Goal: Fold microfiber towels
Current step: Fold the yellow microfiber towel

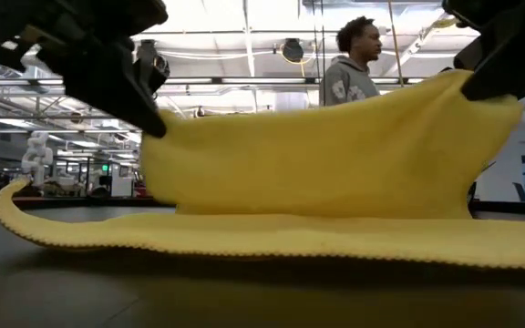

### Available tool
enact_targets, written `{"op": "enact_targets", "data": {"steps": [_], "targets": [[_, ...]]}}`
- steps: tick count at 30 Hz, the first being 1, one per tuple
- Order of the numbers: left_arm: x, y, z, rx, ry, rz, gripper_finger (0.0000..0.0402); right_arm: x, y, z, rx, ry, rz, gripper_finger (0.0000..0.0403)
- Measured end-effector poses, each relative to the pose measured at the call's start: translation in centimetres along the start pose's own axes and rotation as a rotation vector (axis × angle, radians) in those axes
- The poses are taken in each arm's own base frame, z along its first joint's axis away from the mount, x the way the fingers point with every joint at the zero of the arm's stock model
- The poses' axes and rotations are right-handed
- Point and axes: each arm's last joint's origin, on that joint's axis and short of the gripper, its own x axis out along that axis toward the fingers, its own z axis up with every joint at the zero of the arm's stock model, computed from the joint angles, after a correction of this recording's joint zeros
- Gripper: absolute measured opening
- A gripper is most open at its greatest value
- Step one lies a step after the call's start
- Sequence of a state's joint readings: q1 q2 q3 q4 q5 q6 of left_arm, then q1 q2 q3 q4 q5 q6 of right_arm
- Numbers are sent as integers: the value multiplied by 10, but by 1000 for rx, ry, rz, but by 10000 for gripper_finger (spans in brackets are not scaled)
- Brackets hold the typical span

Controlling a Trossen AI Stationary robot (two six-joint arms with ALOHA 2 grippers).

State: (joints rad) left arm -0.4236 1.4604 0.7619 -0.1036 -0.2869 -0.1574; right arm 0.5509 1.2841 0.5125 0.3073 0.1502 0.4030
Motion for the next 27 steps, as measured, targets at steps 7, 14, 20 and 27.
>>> {"op": "enact_targets", "data": {"steps": [7, 14, 20, 27], "targets": [[5, -17, -7, -18, 21, -32, 1, 5, 11, -6, -17, 7, 63, 0], [0, -31, 0, 3, -72, -83, 1, 3, 21, -8, -35, -3, 108, 0], [-4, -41, -2, -2, -77, -110, 1, 1, 27, -9, -42, -8, 135, 0], [-5, -51, -5, -2, -74, -140, 3, 14, 31, -17, -48, -7, 151, 0]]}}
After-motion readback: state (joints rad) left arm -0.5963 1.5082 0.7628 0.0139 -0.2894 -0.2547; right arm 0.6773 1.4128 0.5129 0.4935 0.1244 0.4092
